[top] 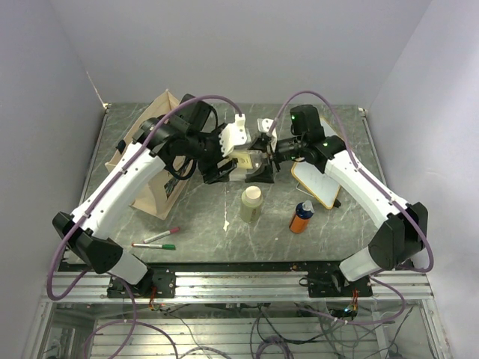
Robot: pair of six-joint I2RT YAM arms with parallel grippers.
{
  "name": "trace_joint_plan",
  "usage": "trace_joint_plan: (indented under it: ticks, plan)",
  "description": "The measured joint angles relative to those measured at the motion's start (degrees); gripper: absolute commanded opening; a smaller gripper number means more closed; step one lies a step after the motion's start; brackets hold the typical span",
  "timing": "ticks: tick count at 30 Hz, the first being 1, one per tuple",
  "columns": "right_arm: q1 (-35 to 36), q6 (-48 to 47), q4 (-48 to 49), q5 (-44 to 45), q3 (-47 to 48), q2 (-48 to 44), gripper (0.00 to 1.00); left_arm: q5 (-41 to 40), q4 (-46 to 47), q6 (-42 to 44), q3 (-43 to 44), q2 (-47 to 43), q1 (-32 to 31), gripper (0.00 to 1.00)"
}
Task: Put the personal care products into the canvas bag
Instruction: Adjust the care product.
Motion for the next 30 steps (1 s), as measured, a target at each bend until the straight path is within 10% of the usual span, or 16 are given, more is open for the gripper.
trace_joint_plan:
  ticks: [6, 30]
  plan:
    - [-3.7, 6.9, 8.7, -6.6, -3.3, -1.7, 0.0, 1.8, 5.3, -2.2, -0.1, -1.6, 0.0, 0.96]
    - [-12.1, 54.8, 40.6, -5.1, -14.1, -2.7, 0.0, 3.6, 31.7, -23.4, -12.3, -12.0, 8.7, 1.0]
